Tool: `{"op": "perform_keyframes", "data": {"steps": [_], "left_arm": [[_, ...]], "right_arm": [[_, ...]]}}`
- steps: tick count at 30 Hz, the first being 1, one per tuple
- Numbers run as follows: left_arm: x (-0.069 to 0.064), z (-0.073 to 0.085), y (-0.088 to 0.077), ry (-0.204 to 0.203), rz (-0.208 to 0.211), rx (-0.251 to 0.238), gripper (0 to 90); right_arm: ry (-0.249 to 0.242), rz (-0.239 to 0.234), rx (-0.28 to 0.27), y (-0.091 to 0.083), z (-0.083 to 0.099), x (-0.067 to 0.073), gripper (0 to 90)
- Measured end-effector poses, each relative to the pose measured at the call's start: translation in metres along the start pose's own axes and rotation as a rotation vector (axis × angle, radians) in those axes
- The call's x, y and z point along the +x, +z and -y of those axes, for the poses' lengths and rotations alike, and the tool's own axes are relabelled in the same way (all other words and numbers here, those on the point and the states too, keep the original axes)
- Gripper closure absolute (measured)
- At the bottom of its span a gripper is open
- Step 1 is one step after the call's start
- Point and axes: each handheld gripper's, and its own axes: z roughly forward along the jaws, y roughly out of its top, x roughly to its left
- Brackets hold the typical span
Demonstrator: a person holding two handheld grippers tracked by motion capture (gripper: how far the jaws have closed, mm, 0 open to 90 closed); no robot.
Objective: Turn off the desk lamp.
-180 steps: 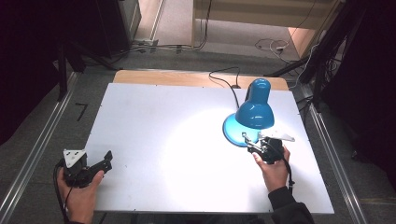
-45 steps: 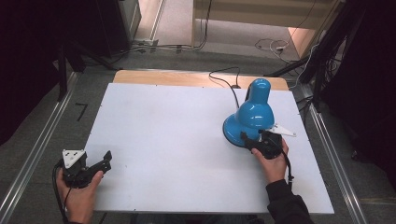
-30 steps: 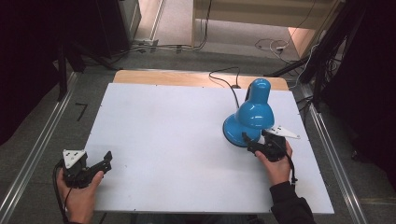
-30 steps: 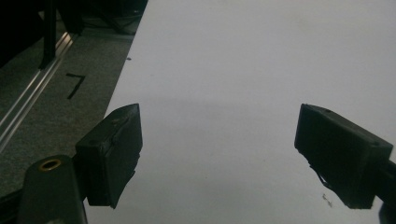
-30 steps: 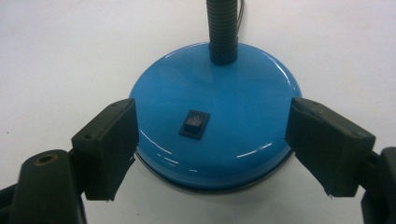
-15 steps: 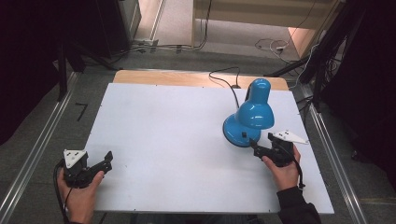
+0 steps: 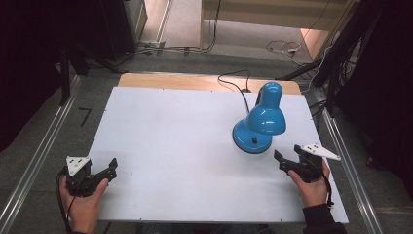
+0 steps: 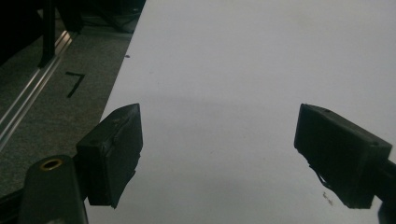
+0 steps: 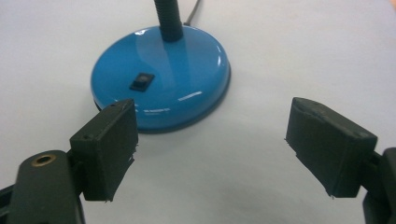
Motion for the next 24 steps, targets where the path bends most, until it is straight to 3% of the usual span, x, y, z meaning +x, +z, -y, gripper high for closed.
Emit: {"op": "perform_keyframes", "data": {"steps": [7, 16, 24], "left_arm": [[0.001, 0.0, 0.001, -0.004, 0.0, 0.003, 16.3], [0.001, 0.0, 0.0, -0.008, -0.001, 0.002, 16.4], [0.0, 0.0, 0.001, -0.005, 0.002, 0.002, 16.4]], "right_arm": [[-0.018, 0.035, 0.011, -0.012, 0.009, -0.009, 15.1], [0.029, 0.083, 0.032, -0.03, 0.024, -0.033, 15.1], [0.02, 0.131, 0.067, -0.034, 0.037, -0.044, 13.2]]}}
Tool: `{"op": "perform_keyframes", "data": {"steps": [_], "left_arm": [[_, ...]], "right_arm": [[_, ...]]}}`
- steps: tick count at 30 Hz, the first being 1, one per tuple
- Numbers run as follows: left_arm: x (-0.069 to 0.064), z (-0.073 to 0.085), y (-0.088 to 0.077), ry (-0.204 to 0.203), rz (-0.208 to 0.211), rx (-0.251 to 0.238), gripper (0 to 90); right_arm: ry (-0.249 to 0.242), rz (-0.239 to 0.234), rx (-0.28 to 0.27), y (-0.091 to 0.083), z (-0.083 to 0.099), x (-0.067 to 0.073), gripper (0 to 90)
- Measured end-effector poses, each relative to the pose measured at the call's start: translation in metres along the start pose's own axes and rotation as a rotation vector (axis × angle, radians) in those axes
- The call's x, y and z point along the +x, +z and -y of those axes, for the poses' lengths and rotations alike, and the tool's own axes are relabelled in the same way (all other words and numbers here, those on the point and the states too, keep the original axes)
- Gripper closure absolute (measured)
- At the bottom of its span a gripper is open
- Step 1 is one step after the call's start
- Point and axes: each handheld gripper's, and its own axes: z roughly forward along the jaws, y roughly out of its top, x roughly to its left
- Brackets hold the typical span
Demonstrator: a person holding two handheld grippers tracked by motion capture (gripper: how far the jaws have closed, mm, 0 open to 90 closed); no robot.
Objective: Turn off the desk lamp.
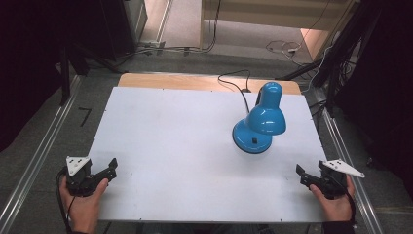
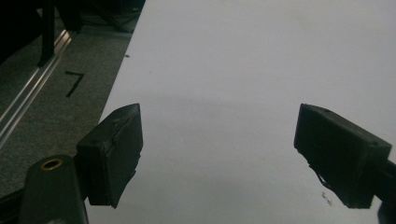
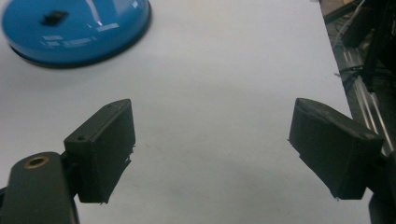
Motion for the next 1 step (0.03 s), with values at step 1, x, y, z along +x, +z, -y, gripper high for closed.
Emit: {"op": "perform_keyframes", "data": {"steps": [1], "left_arm": [[-0.0003, -0.0003, 0.0, -0.002, -0.002, -0.001, 16.4]], "right_arm": [[-0.003, 0.013, 0.017, 0.0038, 0.0019, -0.0012, 13.1]]}}
